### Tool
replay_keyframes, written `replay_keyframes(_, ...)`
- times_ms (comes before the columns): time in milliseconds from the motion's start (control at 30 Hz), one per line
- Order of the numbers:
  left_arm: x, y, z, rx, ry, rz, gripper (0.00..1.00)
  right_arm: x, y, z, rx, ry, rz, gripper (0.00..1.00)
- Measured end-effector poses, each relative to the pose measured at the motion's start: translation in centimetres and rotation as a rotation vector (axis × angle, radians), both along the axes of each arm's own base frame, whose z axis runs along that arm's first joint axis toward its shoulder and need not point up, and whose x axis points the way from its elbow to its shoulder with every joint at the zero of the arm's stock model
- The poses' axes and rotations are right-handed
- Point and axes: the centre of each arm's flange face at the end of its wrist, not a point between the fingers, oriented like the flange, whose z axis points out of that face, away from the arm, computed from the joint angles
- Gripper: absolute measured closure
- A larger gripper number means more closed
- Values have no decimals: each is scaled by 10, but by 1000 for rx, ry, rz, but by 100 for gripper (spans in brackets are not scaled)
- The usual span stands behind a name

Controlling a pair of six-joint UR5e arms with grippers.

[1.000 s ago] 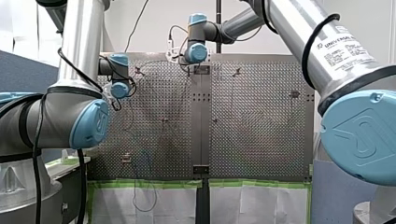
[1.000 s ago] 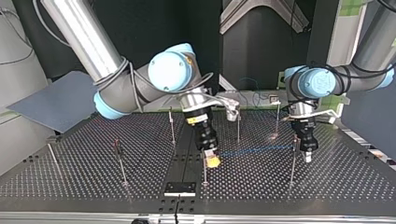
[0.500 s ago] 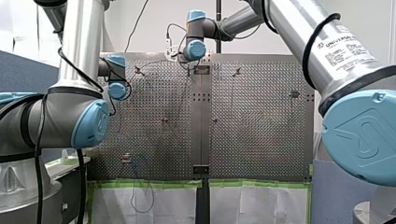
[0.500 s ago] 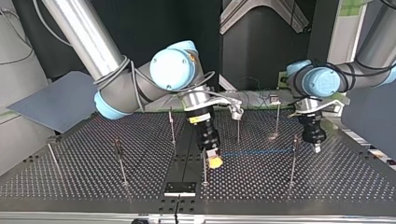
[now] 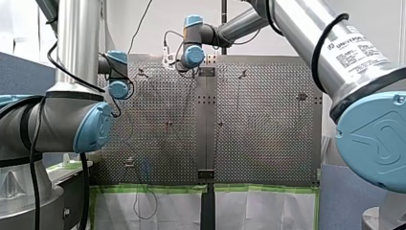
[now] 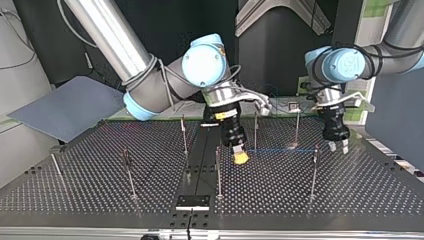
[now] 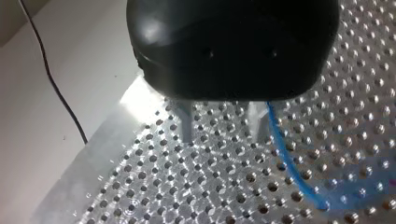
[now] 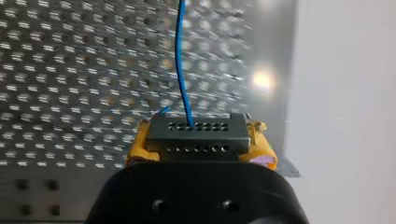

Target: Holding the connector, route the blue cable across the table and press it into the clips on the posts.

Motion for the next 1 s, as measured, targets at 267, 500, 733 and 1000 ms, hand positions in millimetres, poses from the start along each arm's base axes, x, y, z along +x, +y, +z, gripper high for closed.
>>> replay_keyframes(267, -10, -10, -7, 2, 81, -21, 0, 12, 4, -36, 43, 33, 0, 100)
replay_keyframes(500, -28, -18, -8, 8, 139, -32, 0, 12, 0, -45, 59, 34, -5, 100)
replay_keyframes(733, -52, -26, 0, 4, 171, -49, 0, 8, -10, -50, 65, 32, -16, 100)
replay_keyframes(1000, -79, -39, 17, 54, 203, -93, 0, 6, -18, -50, 63, 29, -11, 100)
